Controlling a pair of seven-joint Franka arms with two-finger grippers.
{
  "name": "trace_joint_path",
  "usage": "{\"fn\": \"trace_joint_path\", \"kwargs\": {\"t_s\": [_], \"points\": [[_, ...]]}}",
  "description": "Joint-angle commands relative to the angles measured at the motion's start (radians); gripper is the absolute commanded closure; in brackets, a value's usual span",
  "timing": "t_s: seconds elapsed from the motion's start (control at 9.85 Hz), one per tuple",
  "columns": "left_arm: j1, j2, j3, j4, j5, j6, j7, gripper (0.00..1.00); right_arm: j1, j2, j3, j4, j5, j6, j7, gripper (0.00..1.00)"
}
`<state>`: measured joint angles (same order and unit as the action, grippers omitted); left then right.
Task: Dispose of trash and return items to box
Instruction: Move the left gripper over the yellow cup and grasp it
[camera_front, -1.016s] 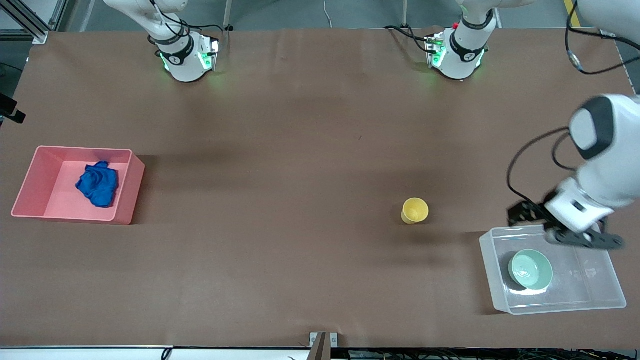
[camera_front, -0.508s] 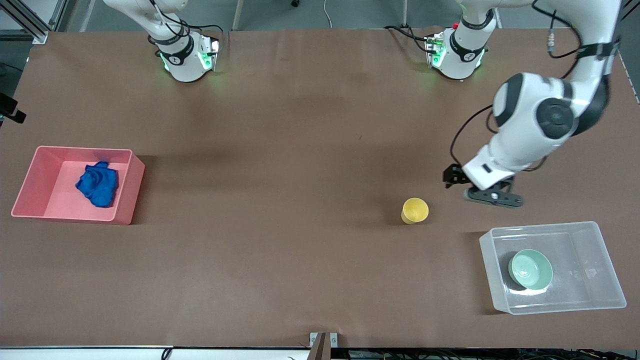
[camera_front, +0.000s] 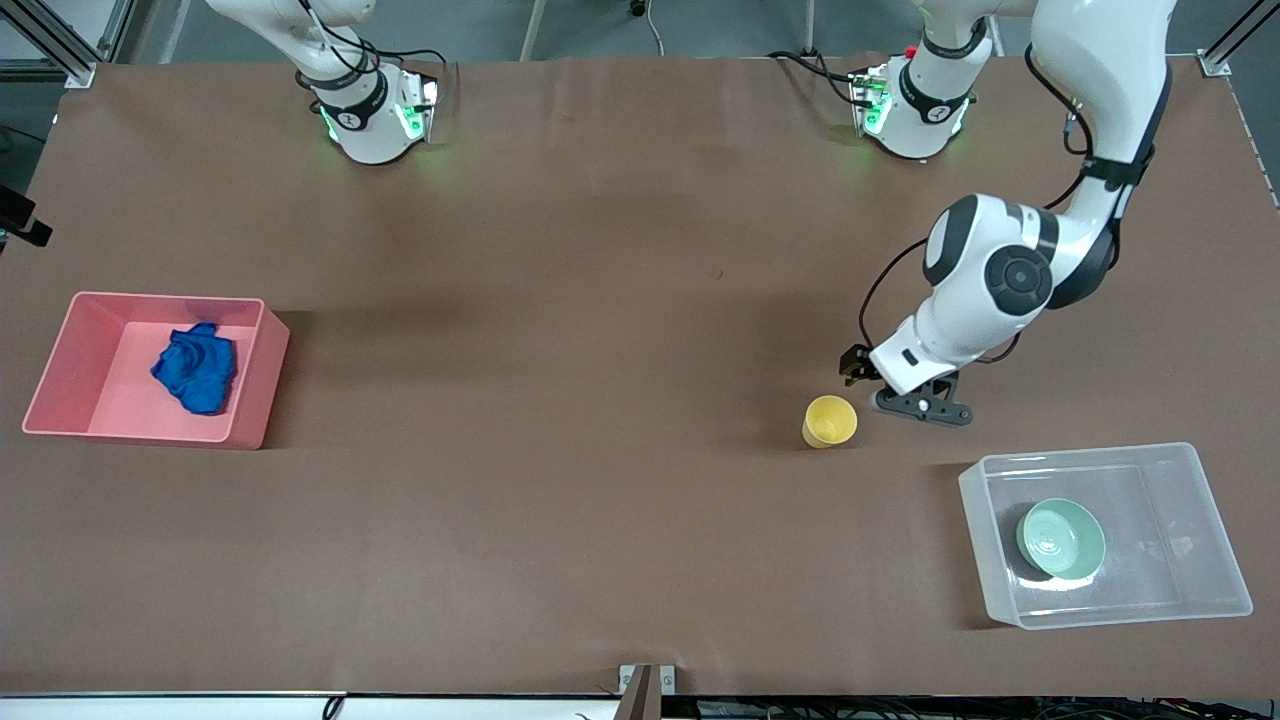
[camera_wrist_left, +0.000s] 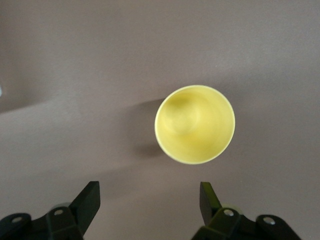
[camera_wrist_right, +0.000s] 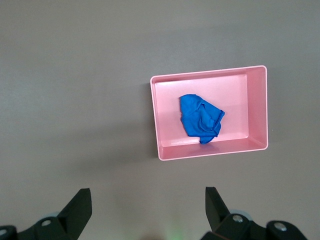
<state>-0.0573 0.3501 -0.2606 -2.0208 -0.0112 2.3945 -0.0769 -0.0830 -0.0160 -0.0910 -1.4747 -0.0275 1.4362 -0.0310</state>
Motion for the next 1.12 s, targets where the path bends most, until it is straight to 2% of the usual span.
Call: {"fn": "trace_joint_path", "kwargs": {"t_s": [0.0,0.1,0.41,0.51,0.61,0.71,0.81,1.02], "points": [[-0.013,0.111,0.0,0.088,0.017,0.008,-0.009,0.15,-0.006,-0.004,0.004,0.005,0.006,-0.006,-0.009,0.0],[-0.015,0.144,0.0,0.114,0.019,0.011,-0.009,0.19,-0.006,-0.004,0.004,0.005,0.006,-0.008,-0.01,0.0],[-0.019,0.217,0.003,0.162,0.048,0.06,-0.007,0.21,-0.009,-0.004,0.004,0.005,0.008,-0.008,-0.01,0.0],[-0.018,0.236,0.003,0.159,0.062,0.092,-0.018,0.3,-0.009,-0.004,0.002,0.005,0.008,-0.008,-0.01,0.0],[-0.018,0.24,0.003,0.155,0.063,0.094,-0.018,0.71,-0.009,-0.004,0.002,0.005,0.008,-0.008,-0.012,0.0],[-0.016,0.242,0.001,0.154,0.063,0.094,-0.02,0.9,-0.009,-0.004,0.002,0.005,0.008,-0.008,-0.012,0.0],[-0.016,0.241,0.001,0.154,0.063,0.094,-0.02,0.98,-0.009,-0.004,0.002,0.005,0.008,-0.008,-0.012,0.0],[-0.004,0.224,0.0,0.157,0.063,0.092,-0.02,1.0,-0.011,-0.004,0.002,0.005,0.008,-0.008,-0.012,0.0]]}}
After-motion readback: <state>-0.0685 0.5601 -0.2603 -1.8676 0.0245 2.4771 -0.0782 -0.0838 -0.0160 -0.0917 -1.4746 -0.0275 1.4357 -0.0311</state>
